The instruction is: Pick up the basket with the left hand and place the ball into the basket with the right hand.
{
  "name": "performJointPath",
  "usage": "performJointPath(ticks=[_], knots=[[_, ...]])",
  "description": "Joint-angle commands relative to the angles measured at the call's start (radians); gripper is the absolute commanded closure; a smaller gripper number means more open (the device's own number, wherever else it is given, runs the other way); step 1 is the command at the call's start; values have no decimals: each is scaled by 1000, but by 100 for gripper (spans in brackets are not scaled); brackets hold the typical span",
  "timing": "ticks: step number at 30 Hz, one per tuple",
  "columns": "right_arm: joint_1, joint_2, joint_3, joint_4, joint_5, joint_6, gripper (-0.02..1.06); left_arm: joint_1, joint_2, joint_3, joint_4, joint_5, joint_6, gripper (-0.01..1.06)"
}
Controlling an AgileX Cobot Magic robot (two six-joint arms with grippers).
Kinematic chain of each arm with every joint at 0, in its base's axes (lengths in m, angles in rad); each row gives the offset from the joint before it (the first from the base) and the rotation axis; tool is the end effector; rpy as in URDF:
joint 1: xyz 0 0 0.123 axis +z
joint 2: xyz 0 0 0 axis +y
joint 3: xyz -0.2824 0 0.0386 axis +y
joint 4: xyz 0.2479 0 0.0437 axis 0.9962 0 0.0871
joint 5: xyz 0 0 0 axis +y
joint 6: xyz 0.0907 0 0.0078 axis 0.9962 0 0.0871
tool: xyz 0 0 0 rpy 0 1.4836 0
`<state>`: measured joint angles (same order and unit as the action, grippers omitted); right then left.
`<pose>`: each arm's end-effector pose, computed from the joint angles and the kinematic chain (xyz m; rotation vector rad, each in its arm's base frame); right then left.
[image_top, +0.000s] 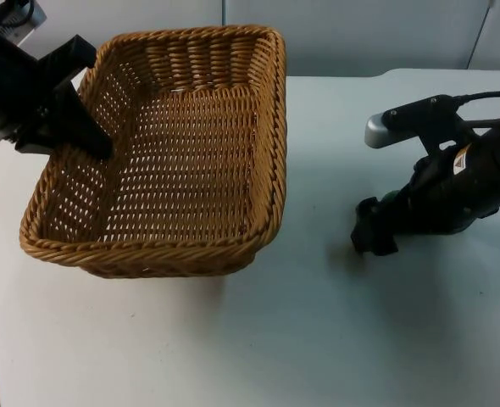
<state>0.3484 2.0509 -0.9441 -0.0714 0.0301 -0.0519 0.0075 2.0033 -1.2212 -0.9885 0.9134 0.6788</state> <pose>0.3384 0.1227 0.0745 -0.6120 2.5500 0.0757 0.3778 -0.0574 0.1535 0.0283 2.7315 -1.0410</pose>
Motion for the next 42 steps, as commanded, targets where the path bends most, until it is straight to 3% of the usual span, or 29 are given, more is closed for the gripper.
performJointPath(ticks=[1,17,22,24,27,28,31,32,33,34,38,42], knots=[[3,7,-6,-2,-19,0,1,1,-16,2,-33,22,3,105],[3,7,-10,-2,-80,-6,2,1,-16,2,-33,22,3,105],[3,7,-15,-2,-74,-2,9,1,-16,2,-33,22,3,105],[3,7,-15,-2,-74,0,21,1,-16,2,-33,22,3,105],[3,7,-15,0,-60,24,51,1,-16,2,-33,22,3,105],[3,7,-15,0,-60,24,51,1,-16,2,-33,22,3,105],[3,7,-15,0,-57,59,81,1,-16,2,-33,22,3,105],[3,7,-15,-2,-57,61,97,1,-16,2,-33,22,3,105],[3,7,-15,-2,-57,61,97,1,-16,2,-33,22,3,105],[3,7,-15,-2,-60,70,105,1,-16,2,-33,22,3,105],[3,-7,-33,-20,-58,76,105,1,-16,2,-33,22,3,105],[3,-70,-123,-105,20,76,105,1,-16,2,-33,22,3,105]])
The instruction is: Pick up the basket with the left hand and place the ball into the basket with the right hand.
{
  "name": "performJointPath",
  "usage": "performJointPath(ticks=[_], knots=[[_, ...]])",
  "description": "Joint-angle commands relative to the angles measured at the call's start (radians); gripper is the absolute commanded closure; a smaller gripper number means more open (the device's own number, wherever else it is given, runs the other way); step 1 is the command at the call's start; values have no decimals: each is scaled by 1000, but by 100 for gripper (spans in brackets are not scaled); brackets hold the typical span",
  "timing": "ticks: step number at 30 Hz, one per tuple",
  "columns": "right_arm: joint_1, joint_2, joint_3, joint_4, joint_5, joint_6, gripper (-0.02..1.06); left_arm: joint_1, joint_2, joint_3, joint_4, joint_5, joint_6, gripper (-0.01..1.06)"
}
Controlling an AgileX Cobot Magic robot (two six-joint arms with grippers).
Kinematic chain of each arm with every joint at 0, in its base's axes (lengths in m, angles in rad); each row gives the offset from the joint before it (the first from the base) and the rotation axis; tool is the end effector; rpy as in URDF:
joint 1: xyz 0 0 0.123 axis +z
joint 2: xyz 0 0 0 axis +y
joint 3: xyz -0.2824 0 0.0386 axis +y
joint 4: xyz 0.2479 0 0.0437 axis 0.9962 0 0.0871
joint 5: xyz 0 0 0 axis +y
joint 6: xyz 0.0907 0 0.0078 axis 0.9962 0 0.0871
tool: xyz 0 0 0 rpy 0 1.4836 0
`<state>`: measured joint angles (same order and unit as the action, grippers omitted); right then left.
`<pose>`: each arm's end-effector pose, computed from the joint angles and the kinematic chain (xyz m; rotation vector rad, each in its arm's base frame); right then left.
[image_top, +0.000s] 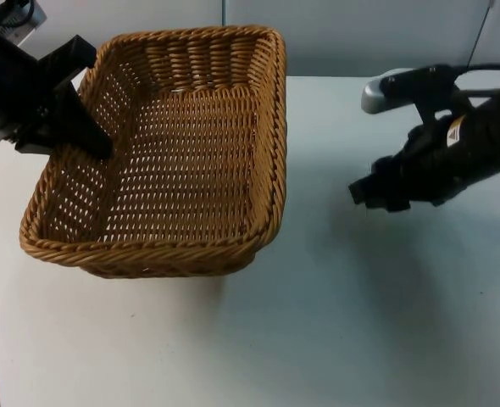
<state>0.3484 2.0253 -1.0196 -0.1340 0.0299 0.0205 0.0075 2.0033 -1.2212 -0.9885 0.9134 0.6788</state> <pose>0.3585 0.1298 0.0998 -0.5755 2.4547 0.0901 0.3778 -0.0574 0.1535 0.0283 2.7315 -1.0410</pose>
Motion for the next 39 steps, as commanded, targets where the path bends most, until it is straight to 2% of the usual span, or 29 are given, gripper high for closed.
performJointPath(ticks=[1,5,10,15,18,23,34,39], knots=[[3,-44,-47,-42,20,4,105,1,-16,2,-33,22,3,105],[8,-130,-210,-143,174,19,105,1,-16,2,-33,22,3,105],[59,-197,-313,-175,254,57,105,1,-16,2,-33,22,3,105],[122,-220,-348,-149,264,60,105,1,-16,2,-33,22,3,105],[206,-217,-366,-71,264,43,105,1,-16,2,-33,22,3,105],[300,-193,-366,-52,262,40,105,1,-16,2,-33,22,3,105],[383,-90,-368,-42,255,11,105,1,-16,2,-33,22,3,105],[404,-53,-370,-40,209,-57,105,1,-16,2,-33,22,3,105]])
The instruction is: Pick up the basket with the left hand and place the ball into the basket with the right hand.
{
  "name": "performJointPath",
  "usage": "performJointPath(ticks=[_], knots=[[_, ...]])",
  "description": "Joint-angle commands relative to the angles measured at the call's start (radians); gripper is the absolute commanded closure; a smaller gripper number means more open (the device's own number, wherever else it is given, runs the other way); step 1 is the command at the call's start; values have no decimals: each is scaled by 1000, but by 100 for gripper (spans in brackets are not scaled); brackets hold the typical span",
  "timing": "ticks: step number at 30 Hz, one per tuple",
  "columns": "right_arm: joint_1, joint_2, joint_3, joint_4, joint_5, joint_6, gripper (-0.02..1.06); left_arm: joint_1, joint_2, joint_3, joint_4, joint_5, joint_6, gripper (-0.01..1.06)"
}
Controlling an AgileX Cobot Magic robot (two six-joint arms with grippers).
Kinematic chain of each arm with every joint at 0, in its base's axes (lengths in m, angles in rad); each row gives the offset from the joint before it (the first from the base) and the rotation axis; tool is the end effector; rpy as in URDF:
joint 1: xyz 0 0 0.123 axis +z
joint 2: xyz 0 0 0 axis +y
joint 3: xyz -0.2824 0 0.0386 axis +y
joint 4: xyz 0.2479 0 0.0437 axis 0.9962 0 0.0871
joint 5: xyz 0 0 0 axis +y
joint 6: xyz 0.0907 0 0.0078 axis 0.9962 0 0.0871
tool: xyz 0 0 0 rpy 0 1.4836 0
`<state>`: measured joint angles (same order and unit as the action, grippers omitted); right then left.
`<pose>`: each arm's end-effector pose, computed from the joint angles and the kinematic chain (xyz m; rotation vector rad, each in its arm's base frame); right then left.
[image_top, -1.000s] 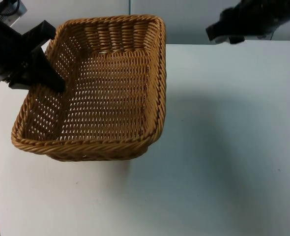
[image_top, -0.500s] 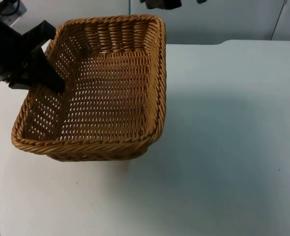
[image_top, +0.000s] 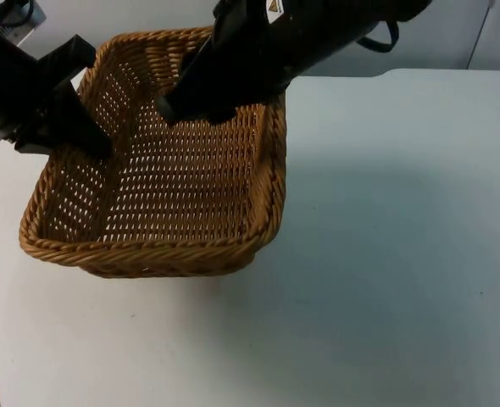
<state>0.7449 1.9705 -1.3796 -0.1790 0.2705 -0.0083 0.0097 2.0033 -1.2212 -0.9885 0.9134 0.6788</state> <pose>0.3270 0.2957 0.2029 -1.0285 2.1138 0.2231 0.3779 -0.0566 0.1535 0.0253 2.7309 -1.0404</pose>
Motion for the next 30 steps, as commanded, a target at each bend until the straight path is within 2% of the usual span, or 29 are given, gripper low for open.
performJointPath(ticks=[1,9,20,30], knots=[[12,8,-10,5,-50,-28,105,-1,-16,2,-33,22,3,105],[14,29,-10,6,-139,-55,105,-1,-16,2,-33,20,3,105],[14,79,-15,53,-162,-92,105,-1,-16,2,-33,20,3,105],[22,103,-94,80,-140,-97,105,-1,-16,2,-33,8,3,105]])
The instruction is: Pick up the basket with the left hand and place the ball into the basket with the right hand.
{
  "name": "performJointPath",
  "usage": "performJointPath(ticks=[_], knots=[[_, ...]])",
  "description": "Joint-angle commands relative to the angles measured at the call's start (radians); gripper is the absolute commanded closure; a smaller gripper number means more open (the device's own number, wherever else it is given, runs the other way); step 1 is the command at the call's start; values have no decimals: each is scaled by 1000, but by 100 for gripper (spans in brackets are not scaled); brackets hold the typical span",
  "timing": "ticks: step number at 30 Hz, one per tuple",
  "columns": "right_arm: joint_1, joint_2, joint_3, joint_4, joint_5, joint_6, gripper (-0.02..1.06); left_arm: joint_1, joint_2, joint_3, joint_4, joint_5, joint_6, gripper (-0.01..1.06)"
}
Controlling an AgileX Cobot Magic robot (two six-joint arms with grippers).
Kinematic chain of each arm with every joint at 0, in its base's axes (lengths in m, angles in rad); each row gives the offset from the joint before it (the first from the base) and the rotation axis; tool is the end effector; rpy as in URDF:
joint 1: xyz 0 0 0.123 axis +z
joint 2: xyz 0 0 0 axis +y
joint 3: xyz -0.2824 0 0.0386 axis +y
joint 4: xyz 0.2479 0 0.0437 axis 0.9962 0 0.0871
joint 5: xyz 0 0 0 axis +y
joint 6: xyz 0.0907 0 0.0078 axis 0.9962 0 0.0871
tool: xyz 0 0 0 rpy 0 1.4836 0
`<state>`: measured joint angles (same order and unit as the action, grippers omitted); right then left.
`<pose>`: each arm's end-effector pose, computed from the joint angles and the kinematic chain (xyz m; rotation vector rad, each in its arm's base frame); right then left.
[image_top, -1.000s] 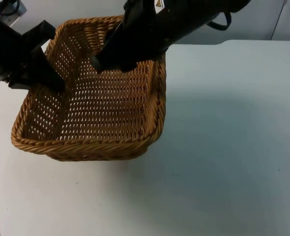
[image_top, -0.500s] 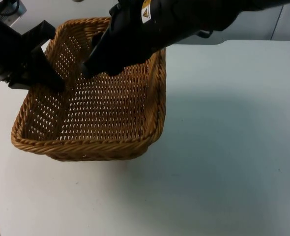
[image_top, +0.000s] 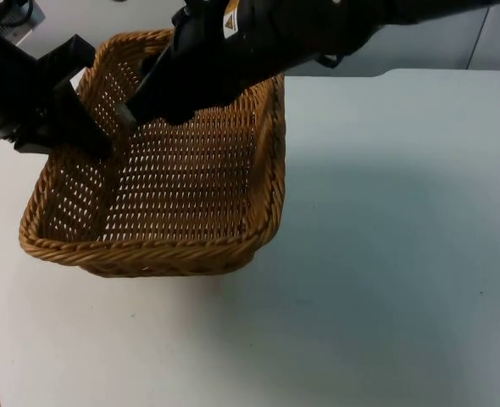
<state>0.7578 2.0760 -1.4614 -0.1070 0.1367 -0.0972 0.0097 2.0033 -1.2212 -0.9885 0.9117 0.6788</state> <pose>0.3422 0.3220 0.1880 -1.0326 1.9983 0.2845 0.3780 -0.0565 0.1534 0.0244 2.7303 -1.0386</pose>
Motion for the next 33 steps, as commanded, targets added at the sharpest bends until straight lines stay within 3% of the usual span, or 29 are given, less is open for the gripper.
performJointPath(ticks=[1,15,19,22,23,24,25,33], knots=[[9,0,-13,7,4,-8,105,-1,-16,2,-33,10,3,105],[9,44,-13,35,78,-6,105,-1,-16,2,-33,2,3,105],[9,44,-13,37,82,-6,92,-1,-16,2,-33,2,3,105],[9,44,-13,58,82,-6,64,-1,-16,2,-33,2,3,105],[9,44,-13,58,82,-6,64,-1,-16,2,-33,2,3,105],[9,44,-13,60,80,2,51,-1,-16,2,-33,2,3,105],[9,44,-13,60,75,9,46,-1,-16,2,-33,2,3,105],[9,44,-13,60,55,18,43,-1,-16,2,-33,2,3,105]])
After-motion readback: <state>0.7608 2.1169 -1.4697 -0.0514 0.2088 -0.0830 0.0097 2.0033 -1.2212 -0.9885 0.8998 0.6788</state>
